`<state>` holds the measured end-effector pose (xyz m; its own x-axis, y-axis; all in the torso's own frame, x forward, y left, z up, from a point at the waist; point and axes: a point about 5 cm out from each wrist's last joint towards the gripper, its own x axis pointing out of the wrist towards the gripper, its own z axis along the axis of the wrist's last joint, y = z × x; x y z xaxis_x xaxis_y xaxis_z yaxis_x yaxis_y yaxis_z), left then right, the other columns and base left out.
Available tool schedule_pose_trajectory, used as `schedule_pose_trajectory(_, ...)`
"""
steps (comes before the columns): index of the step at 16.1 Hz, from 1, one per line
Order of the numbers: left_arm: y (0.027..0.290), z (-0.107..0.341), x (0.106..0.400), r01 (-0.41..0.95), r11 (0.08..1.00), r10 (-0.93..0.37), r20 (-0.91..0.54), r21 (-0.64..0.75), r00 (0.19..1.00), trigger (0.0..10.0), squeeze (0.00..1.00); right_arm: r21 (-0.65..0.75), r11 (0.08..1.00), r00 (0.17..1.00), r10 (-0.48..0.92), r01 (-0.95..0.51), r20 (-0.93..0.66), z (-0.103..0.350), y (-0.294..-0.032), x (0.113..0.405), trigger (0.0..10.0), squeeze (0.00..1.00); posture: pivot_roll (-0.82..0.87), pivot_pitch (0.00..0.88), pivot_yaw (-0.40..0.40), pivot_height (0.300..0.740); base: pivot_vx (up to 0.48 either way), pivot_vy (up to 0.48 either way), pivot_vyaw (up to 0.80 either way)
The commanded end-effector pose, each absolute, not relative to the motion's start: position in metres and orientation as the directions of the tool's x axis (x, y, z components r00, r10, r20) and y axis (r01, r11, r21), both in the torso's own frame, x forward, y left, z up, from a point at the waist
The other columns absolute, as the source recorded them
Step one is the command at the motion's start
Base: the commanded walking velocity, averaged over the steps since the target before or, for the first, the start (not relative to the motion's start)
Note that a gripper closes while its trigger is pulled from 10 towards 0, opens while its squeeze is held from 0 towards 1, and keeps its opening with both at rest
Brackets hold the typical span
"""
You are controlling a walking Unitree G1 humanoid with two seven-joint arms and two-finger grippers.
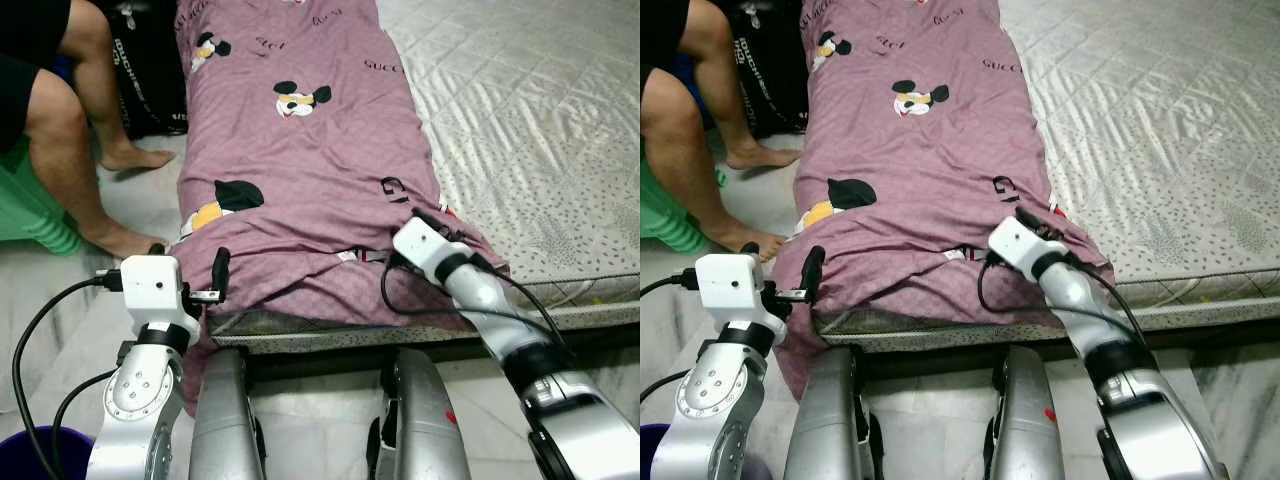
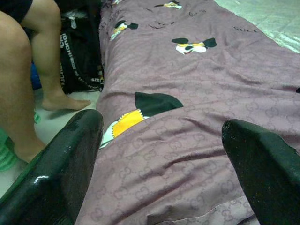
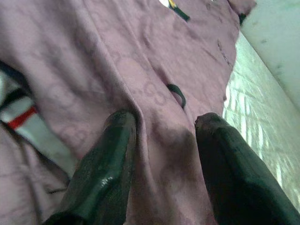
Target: Clean up the room
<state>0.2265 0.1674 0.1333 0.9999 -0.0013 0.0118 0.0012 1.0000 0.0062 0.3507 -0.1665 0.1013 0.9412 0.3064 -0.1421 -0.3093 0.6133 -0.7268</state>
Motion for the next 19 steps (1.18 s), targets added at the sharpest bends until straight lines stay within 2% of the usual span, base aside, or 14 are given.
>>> schedule_pose_trajectory(1,0.169,0.135,0.224,-0.014,1.0,0.014,0.013,0.012,1.0,10.0,0.0,-0.728,0.6,0.938,0.291,-0.333,-0.188,0.09,-0.167,0.348,10.0,0.0,0.06,0.192,0.018,0.572,0.0,0.0,0.0)
schedule_pose_trajectory(3,0.169,0.136,0.224,-0.015,1.0,0.014,0.012,0.009,1.0,10.0,0.0,-0.693,0.562,0.892,0.288,-0.452,-0.349,0.066,-0.171,0.339,10.0,0.0,0.06,0.194,0.016,0.572,0.0,0.0,0.0)
schedule_pose_trajectory(5,0.171,0.136,0.224,-0.019,1.0,0.019,0.012,0.012,1.0,10.0,0.0,-0.676,0.55,0.871,0.284,-0.491,-0.401,0.058,-0.178,0.335,10.0,0.0,0.06,0.193,0.015,0.572,0.0,0.0,0.0)
schedule_pose_trajectory(6,0.171,0.135,0.225,-0.021,1.0,0.021,0.011,0.011,1.0,10.0,0.0,-0.681,0.554,0.877,0.273,-0.479,-0.395,0.058,-0.18,0.335,2.6,0.0,0.06,0.193,0.014,0.572,0.0,0.0,0.0)
schedule_pose_trajectory(7,0.171,0.135,0.225,-0.021,1.0,0.02,0.011,0.011,1.0,10.0,0.0,-0.683,0.551,0.877,0.276,-0.48,-0.393,0.059,-0.18,0.336,0.0,0.0,0.06,0.193,0.014,0.572,0.0,0.0,0.0)
schedule_pose_trajectory(12,0.169,0.135,0.227,-0.019,1.0,0.019,0.015,0.007,1.0,10.0,0.0,-0.69,0.557,0.887,0.295,-0.462,-0.356,0.063,-0.173,0.34,0.0,0.0,0.06,0.185,0.015,0.572,0.0,0.0,0.0)
schedule_pose_trajectory(14,0.17,0.135,0.227,-0.021,1.0,0.021,0.017,0.009,1.0,10.0,0.0,-0.684,0.587,0.902,0.289,-0.433,-0.322,0.066,-0.17,0.341,0.0,0.0,0.06,0.178,0.018,0.572,0.0,0.0,0.0)
schedule_pose_trajectory(17,0.17,0.137,0.229,-0.021,1.0,0.021,0.023,0.01,1.0,10.0,0.0,-0.623,0.685,0.925,0.254,-0.378,-0.281,0.07,-0.172,0.345,0.0,0.0,0.06,0.167,0.02,0.572,0.0,0.0,0.0)
schedule_pose_trajectory(19,0.17,0.137,0.231,-0.02,1.0,0.019,0.029,0.011,0.999,10.0,0.0,-0.501,0.81,0.948,0.206,-0.305,-0.244,0.075,-0.176,0.348,0.0,0.0,0.06,0.155,0.02,0.572,0.0,0.0,0.0)
